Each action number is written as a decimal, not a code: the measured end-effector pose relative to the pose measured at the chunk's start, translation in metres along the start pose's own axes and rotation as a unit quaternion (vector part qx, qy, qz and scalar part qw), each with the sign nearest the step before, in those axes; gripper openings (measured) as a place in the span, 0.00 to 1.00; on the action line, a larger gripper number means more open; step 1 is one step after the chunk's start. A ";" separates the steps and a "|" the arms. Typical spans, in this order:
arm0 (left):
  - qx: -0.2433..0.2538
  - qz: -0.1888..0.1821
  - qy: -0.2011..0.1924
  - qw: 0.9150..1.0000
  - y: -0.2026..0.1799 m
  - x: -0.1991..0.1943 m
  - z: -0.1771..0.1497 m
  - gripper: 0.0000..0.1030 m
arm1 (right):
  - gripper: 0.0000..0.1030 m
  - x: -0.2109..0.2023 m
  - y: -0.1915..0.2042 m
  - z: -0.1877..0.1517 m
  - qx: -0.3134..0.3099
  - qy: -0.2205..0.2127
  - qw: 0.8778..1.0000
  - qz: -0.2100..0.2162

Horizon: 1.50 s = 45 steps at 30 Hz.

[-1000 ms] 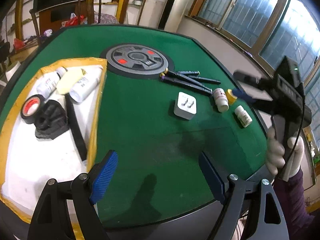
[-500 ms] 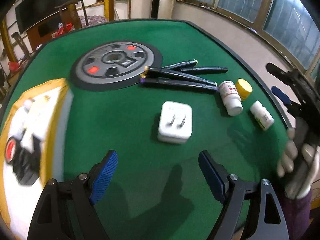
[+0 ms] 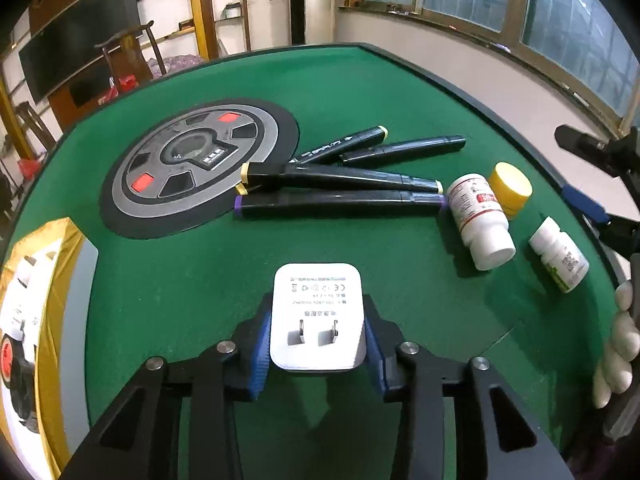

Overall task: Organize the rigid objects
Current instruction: 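Grasp the white plug adapter with the left tool while the right tool grasps a small white bottle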

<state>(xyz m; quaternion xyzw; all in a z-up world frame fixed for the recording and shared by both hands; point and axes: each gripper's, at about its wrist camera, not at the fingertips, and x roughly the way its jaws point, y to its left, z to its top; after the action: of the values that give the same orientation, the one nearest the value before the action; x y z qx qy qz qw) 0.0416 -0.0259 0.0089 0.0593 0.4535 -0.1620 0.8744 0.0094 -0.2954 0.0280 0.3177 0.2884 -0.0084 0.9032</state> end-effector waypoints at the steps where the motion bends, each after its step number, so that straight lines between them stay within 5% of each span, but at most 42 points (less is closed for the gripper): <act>1: -0.010 -0.010 0.003 1.000 0.003 -0.002 0.000 0.40 | 0.84 0.001 -0.002 0.000 0.001 0.002 1.000 0.000; 17: -0.074 -0.115 -0.051 0.989 0.049 -0.115 -0.045 0.40 | 0.84 0.023 -0.023 -0.006 0.042 0.061 0.997 0.002; 22: -0.091 -0.080 -0.083 0.989 0.089 -0.146 -0.064 0.40 | 0.84 0.018 -0.017 -0.004 0.020 0.113 0.993 -0.008; 27: -0.131 -0.036 -0.093 0.986 0.141 -0.158 -0.084 0.40 | 0.83 0.008 0.012 -0.020 -0.101 0.133 0.982 -0.091; 31: -0.171 -0.003 -0.089 0.981 0.179 -0.162 -0.105 0.40 | 0.53 0.013 0.029 -0.034 -0.160 0.146 0.968 -0.130; 37: -0.201 0.071 -0.068 0.975 0.222 -0.162 -0.135 0.40 | 0.32 0.019 0.029 -0.046 -0.187 0.142 0.961 -0.149; 45: -0.220 0.094 -0.013 0.971 0.249 -0.128 -0.144 0.41 | 0.32 -0.007 0.039 -0.046 -0.172 0.130 0.968 -0.129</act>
<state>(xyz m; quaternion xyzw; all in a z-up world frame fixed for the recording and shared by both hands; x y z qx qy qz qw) -0.0545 0.2734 0.0184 -0.0943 0.4591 0.0235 0.8831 -0.0121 -0.2390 0.0243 0.1158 0.4388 -0.0336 0.8905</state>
